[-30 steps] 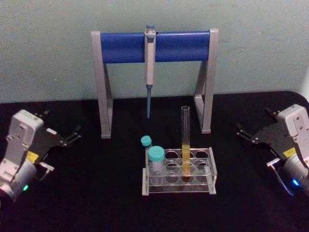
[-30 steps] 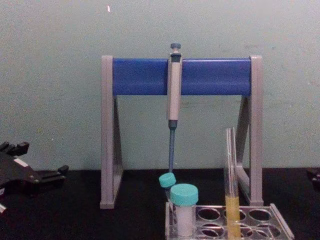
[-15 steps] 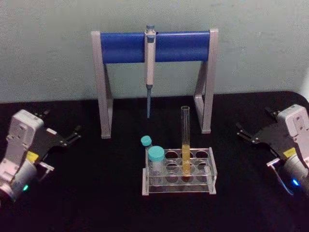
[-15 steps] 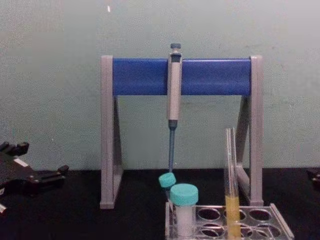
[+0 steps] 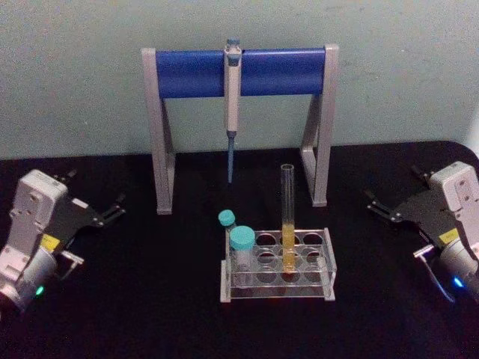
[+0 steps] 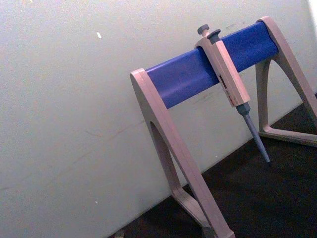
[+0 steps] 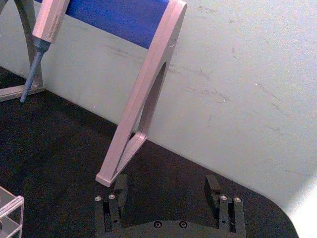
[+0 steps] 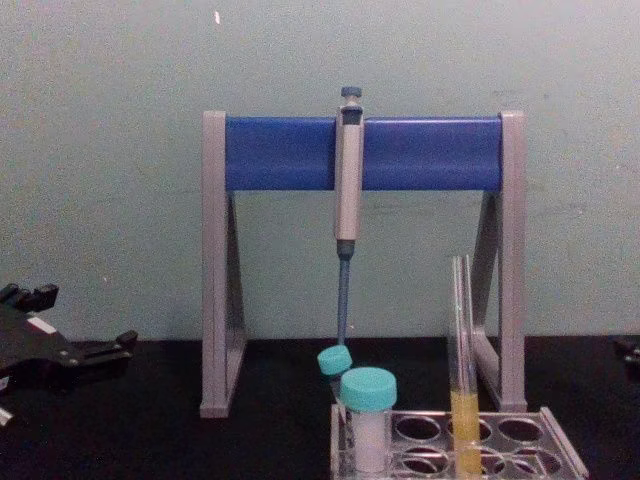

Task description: Pick up the test tube from the test tube rack, shake it, then place it back into the test tube rack.

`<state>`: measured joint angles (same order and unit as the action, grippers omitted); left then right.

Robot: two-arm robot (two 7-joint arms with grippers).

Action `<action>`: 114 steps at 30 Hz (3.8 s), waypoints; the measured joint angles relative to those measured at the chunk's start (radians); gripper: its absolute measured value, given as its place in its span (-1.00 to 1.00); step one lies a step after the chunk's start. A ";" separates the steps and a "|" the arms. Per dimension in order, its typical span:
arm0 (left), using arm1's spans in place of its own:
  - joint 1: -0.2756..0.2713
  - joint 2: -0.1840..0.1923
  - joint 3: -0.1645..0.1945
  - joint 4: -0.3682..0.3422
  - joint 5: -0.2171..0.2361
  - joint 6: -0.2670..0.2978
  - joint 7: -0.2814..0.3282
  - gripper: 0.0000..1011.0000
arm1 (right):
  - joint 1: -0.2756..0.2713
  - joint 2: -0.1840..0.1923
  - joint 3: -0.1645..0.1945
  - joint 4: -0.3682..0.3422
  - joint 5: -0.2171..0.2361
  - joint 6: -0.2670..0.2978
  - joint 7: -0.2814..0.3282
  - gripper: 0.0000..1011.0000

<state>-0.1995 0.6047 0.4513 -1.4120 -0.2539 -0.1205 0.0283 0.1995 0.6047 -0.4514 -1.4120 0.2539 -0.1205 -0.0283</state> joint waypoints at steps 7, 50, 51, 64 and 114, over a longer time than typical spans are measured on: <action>0.000 0.000 0.000 0.000 0.000 0.000 0.000 1.00 | 0.000 0.000 0.000 0.000 0.000 0.000 0.000 0.98; 0.000 0.000 0.000 0.000 0.000 0.000 0.000 1.00 | -0.079 0.011 0.054 -0.105 0.016 0.038 0.050 0.98; 0.000 0.000 0.000 0.000 0.000 0.000 0.000 1.00 | -0.089 0.014 0.060 -0.122 0.026 0.044 0.062 0.98; 0.000 0.000 0.000 0.000 0.000 0.000 0.000 1.00 | -0.157 0.026 0.096 -0.237 0.136 0.103 0.198 0.98; 0.000 0.000 0.000 0.000 0.000 0.000 0.000 1.00 | 0.150 -0.139 -0.003 0.047 0.329 0.272 0.590 0.98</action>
<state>-0.1996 0.6047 0.4514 -1.4120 -0.2539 -0.1205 0.0283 0.3496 0.4653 -0.4549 -1.3650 0.5824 0.1511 0.5618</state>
